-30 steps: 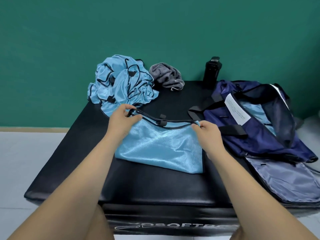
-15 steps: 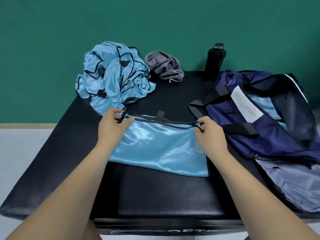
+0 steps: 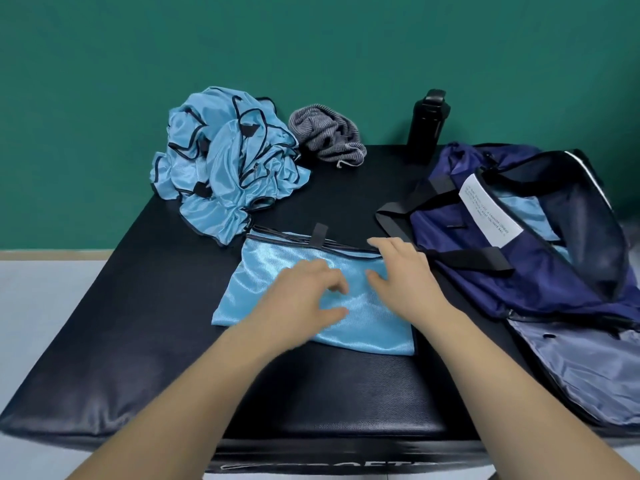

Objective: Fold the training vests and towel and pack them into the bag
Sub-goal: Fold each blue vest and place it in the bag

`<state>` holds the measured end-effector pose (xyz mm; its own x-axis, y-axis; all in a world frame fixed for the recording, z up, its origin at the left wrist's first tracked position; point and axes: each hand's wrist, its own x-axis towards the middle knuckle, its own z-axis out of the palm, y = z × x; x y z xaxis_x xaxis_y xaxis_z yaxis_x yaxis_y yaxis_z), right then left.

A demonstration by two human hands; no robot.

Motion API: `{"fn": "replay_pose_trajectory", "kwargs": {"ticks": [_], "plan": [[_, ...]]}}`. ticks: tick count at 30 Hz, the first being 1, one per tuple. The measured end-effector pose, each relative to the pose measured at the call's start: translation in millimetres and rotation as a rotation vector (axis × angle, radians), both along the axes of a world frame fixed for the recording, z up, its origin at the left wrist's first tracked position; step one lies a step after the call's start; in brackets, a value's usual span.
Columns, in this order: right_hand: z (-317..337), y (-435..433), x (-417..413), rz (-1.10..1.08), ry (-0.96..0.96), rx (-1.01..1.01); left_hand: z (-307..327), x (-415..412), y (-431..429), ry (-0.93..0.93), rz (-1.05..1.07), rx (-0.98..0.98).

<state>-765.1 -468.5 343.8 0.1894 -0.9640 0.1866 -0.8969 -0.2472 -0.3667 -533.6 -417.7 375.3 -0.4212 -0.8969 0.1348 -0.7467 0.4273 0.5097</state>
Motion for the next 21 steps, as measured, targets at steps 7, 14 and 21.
{"fn": "replay_pose_trajectory", "kwargs": {"ticks": [7, 14, 21], "plan": [[-10.2, -8.8, -2.5, -0.05, 0.001, 0.054, -15.0, -44.1, 23.0, -0.247, -0.244, -0.014], [-3.9, -10.4, -8.6, -0.098, 0.029, 0.063, -11.4, -50.2, 27.3, -0.306, -0.272, -0.068], [24.0, 14.7, -10.8, -0.119, -0.024, 0.336, 9.4, -6.7, 33.0, -0.247, -0.134, 0.27]]}}
